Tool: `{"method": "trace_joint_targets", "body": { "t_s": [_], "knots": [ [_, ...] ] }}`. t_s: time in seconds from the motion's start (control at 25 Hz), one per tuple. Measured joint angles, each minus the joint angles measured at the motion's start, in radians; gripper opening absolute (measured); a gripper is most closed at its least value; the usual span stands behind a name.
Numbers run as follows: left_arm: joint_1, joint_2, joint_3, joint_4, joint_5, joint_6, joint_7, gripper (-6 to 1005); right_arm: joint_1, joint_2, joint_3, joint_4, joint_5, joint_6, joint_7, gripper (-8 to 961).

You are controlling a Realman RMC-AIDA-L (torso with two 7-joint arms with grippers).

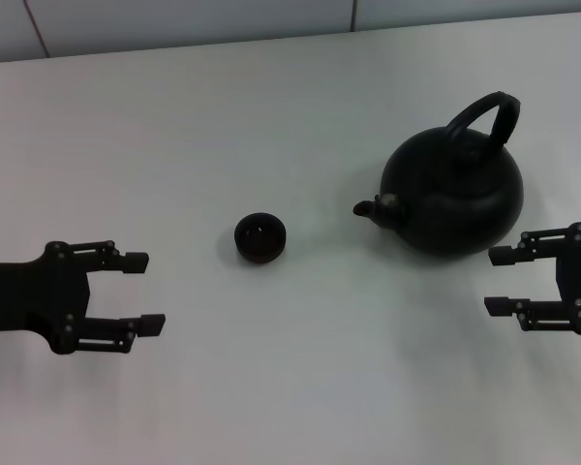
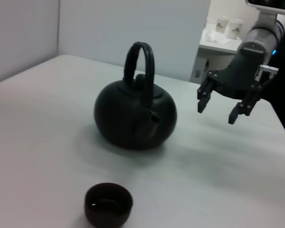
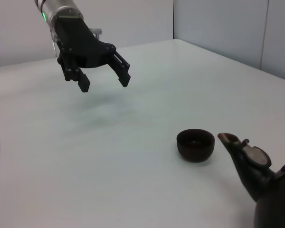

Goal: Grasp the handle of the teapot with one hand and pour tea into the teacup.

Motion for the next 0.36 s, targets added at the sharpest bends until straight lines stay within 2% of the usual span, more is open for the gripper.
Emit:
{"method": "trace_joint_targets", "body": {
  "t_s": [0.36],
  "knots": [
    [0.004, 0.006, -0.026, 0.011, -0.006, -0.004, 0.003, 814, 0.007, 0.004, 0.002, -0.001, 0.002, 0.011, 0.003, 595]
  ]
}}
